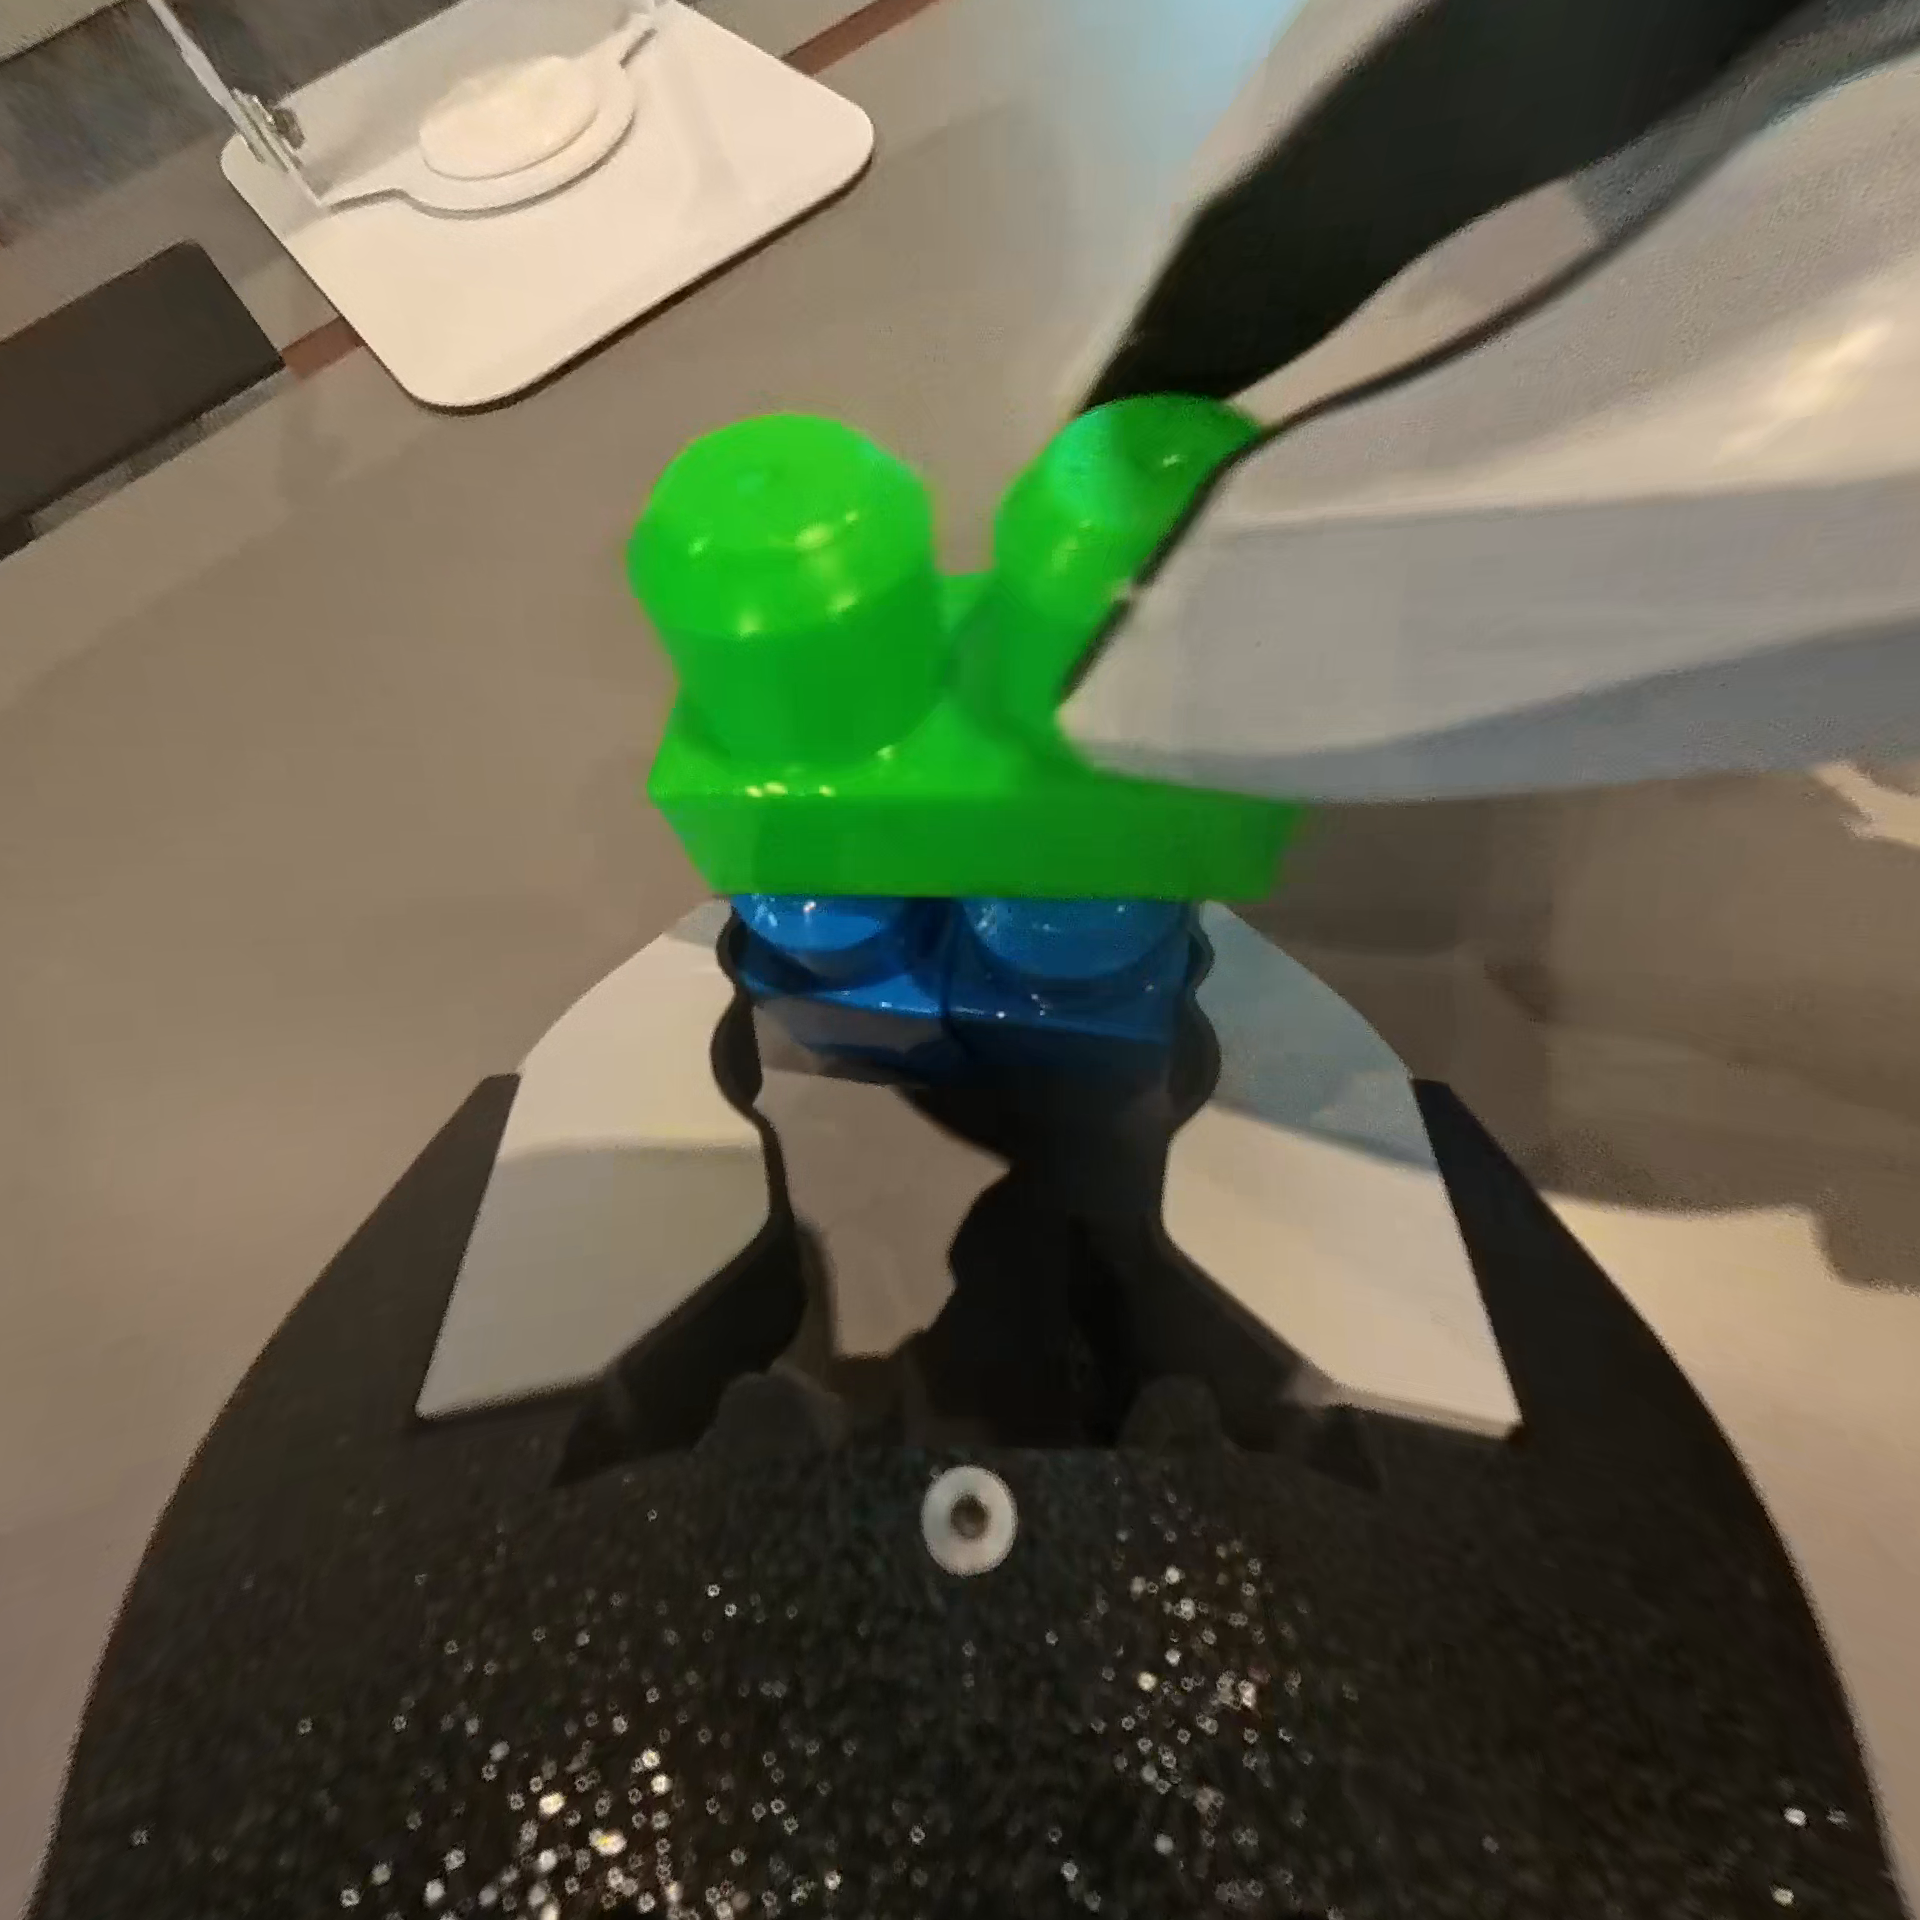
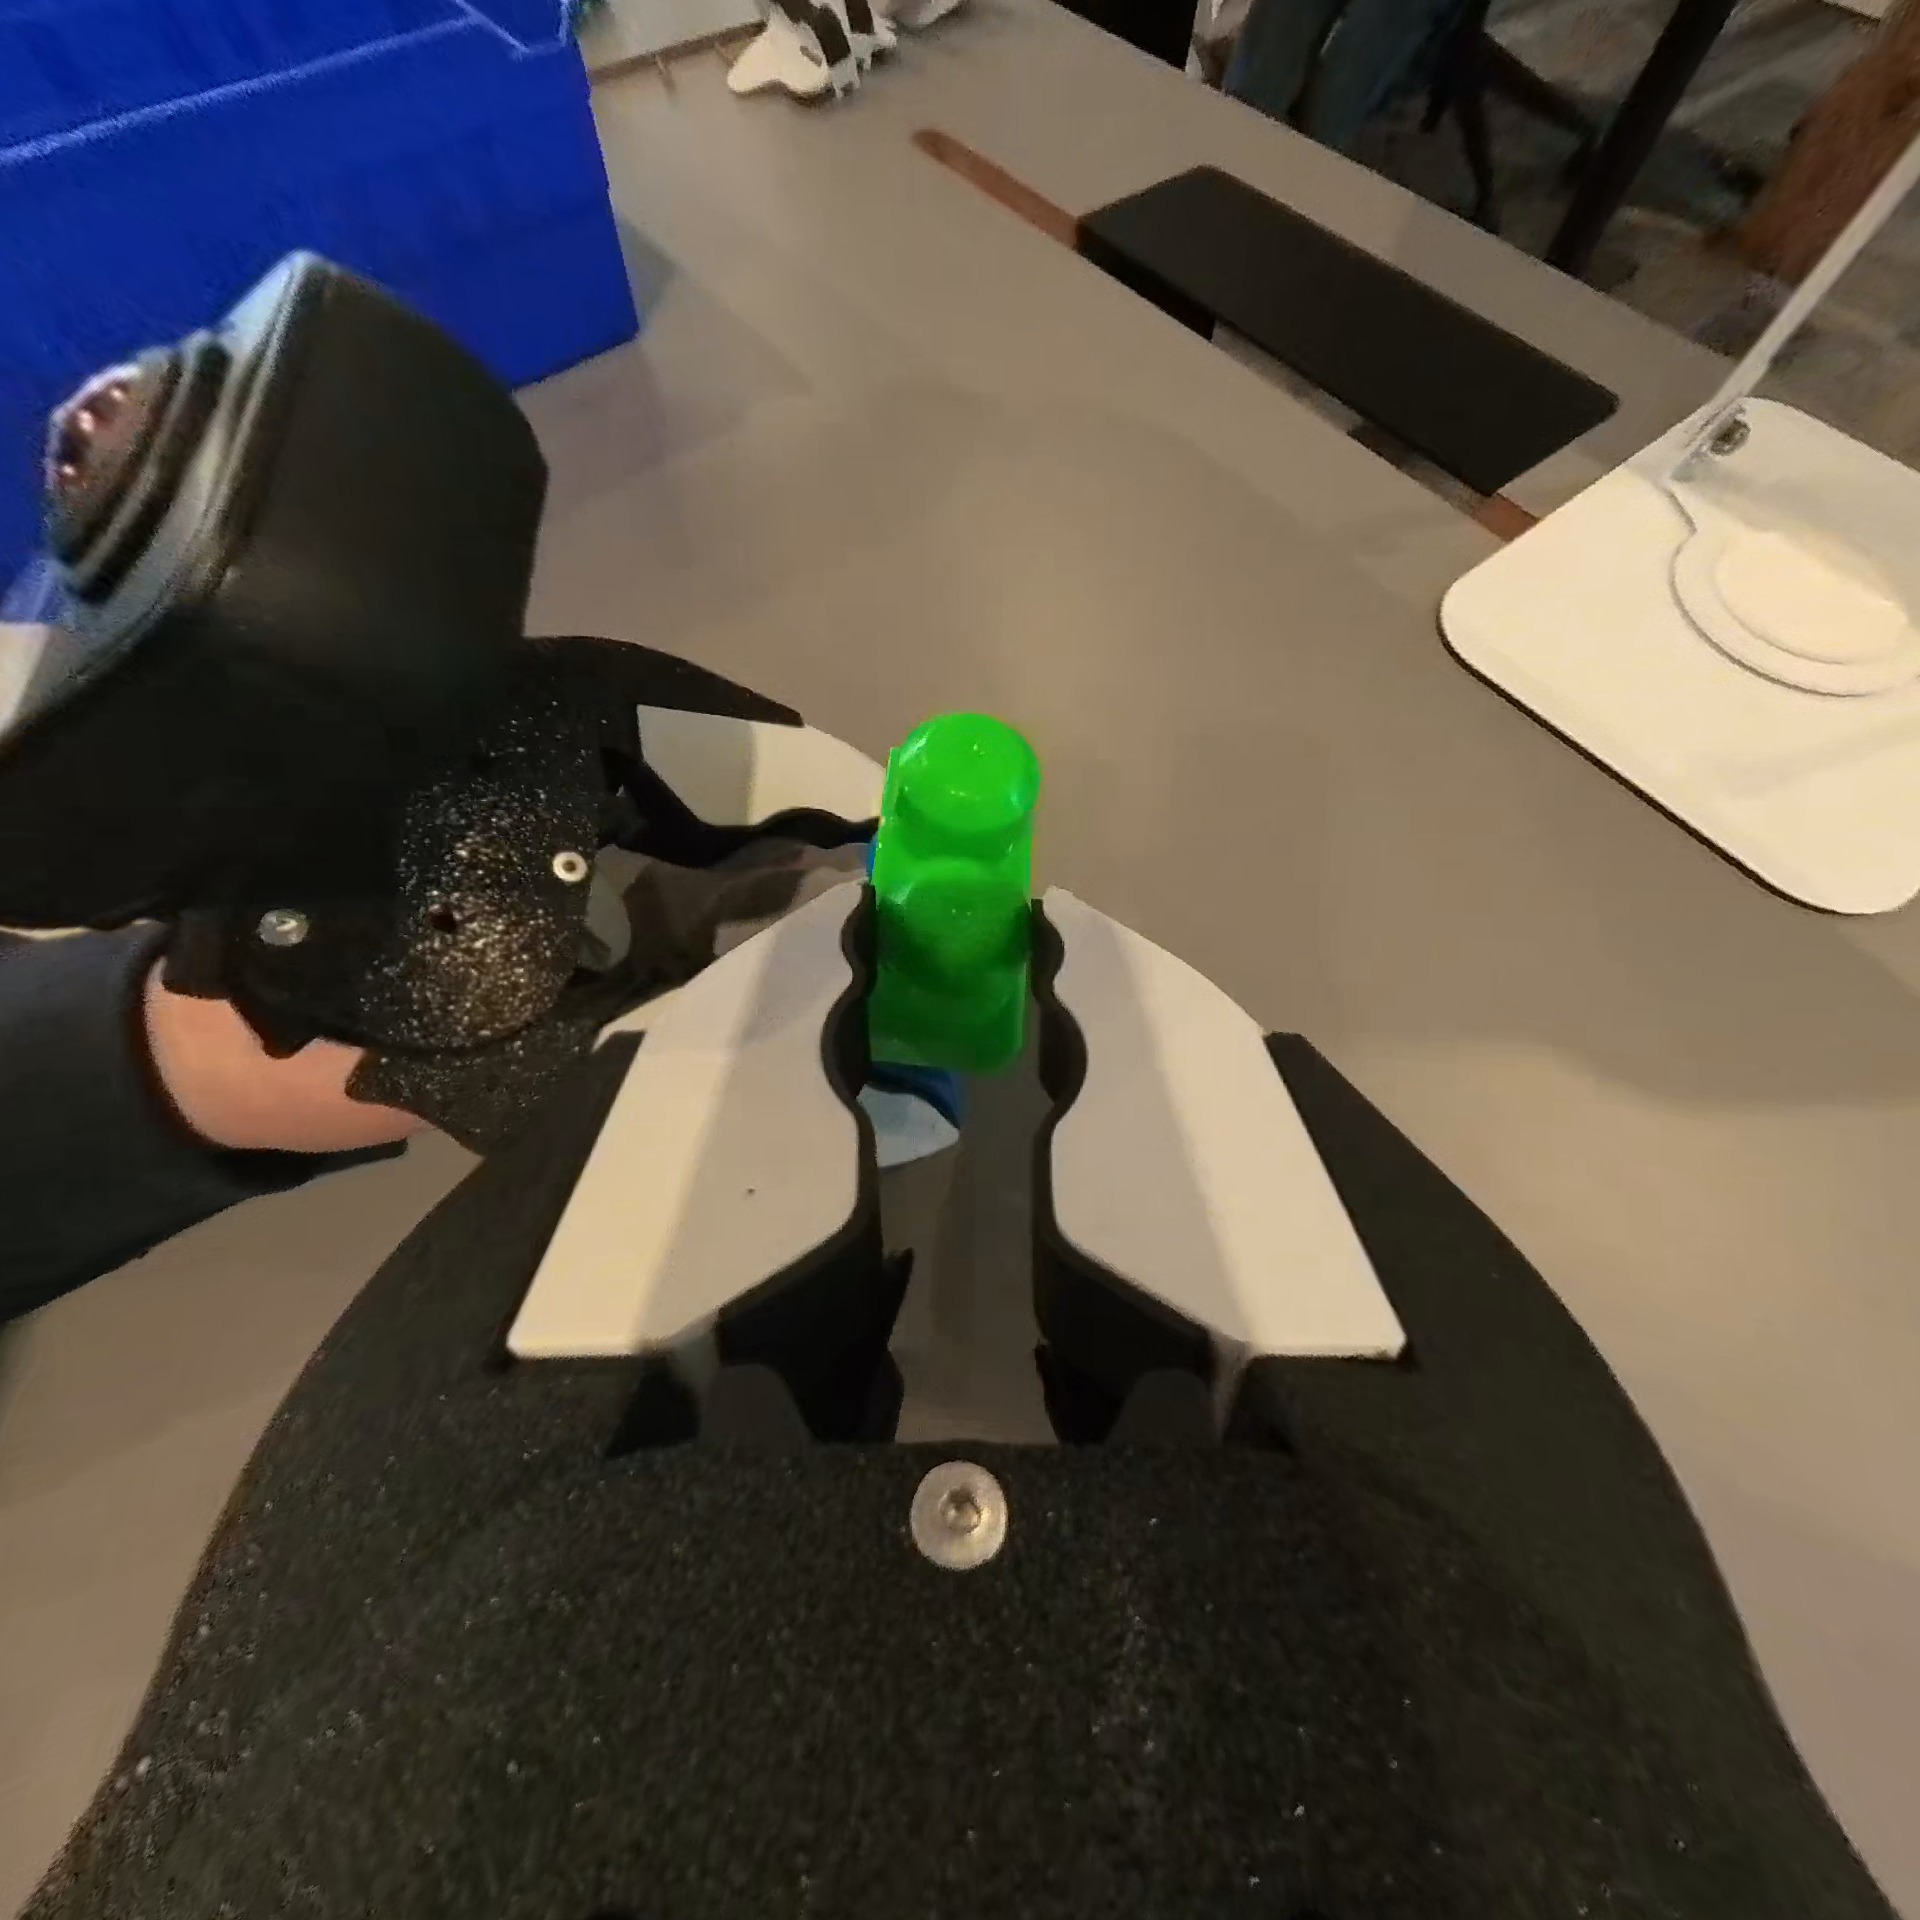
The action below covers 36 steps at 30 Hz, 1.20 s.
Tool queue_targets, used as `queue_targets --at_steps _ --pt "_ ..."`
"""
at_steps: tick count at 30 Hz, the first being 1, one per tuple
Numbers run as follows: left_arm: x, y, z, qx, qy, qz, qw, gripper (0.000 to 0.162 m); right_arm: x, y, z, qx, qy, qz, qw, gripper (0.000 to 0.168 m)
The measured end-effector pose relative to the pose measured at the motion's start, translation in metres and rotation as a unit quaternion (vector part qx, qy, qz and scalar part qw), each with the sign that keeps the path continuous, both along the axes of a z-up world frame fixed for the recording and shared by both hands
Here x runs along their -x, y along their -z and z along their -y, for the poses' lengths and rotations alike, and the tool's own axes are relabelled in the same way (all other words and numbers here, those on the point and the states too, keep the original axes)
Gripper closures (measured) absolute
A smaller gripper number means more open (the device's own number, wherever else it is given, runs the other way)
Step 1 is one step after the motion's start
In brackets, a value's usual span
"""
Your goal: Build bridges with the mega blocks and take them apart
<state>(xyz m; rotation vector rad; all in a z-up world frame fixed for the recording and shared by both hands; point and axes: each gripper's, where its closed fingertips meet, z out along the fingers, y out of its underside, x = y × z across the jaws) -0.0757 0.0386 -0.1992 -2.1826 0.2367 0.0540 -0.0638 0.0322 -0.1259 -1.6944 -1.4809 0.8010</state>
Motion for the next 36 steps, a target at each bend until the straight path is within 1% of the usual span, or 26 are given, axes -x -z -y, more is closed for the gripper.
queue_targets --at_steps 5,10,23,26,28,36 --pt "-0.001 0.001 -0.002 0.001 -0.001 -0.007 1.000 0.085 0.005 0.005 0.005 -0.014 0.001 0.035 0.999 0.141" --pt "0.001 0.002 -0.002 0.007 -0.011 0.004 1.000 0.085 0.006 0.013 0.007 -0.059 0.013 0.071 0.996 0.141" --pt "0.001 0.004 -0.002 0.011 -0.007 -0.004 1.000 0.085 0.004 0.016 0.008 -0.061 0.023 0.077 0.995 0.141" --pt "-0.002 -0.002 -0.003 -0.006 -0.004 0.020 1.000 0.085 0.005 0.005 0.009 -0.072 0.032 0.029 0.996 0.140" --pt "-0.002 -0.003 -0.003 -0.009 -0.003 0.020 1.000 0.086 0.004 0.004 0.011 -0.079 0.028 0.019 0.996 0.140" --pt "-0.005 0.000 -0.003 -0.002 0.005 -0.005 1.000 0.086 -0.001 0.011 0.008 -0.045 0.033 0.029 0.998 0.140"
